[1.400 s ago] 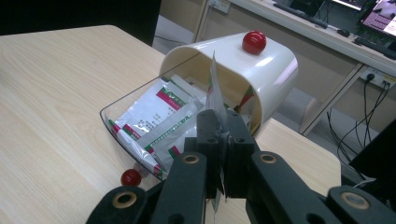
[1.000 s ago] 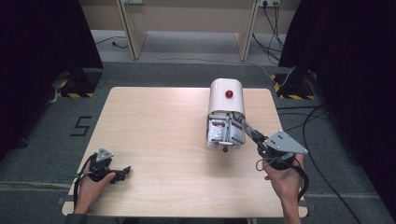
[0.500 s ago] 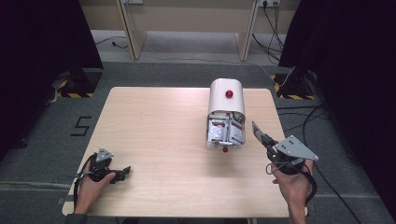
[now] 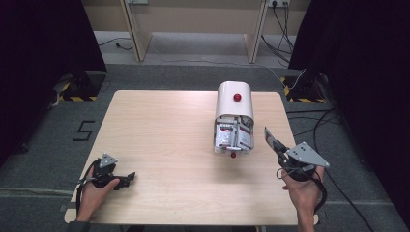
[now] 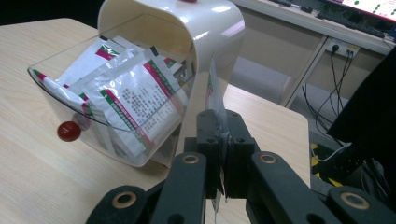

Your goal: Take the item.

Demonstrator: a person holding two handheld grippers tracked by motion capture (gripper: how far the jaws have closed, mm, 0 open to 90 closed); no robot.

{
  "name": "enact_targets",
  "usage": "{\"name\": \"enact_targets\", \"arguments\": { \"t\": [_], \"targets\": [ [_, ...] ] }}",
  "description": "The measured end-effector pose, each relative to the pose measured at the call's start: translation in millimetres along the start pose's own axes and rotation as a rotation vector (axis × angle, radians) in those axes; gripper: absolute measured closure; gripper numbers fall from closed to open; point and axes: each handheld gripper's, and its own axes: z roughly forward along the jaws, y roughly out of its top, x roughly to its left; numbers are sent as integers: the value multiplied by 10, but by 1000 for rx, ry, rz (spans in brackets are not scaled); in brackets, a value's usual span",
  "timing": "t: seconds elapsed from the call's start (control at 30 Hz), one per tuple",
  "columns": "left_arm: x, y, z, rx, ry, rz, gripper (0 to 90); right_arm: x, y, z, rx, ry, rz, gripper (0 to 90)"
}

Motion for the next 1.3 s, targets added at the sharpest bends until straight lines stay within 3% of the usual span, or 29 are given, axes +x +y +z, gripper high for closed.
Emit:
{"name": "enact_targets", "arguments": {
  "t": [0.73,1.0,1.3],
  "targets": [
    [-1,0,0,0,-1,0,0,-91,-140,136,36,-25,15,879],
    [-1,0,0,0,-1,0,0,-209,-329,301,82,-44,43,879],
    [-2,-2,-2,0,-1,1,0,-259,-425,394,107,-57,56,879]
  ]
}}
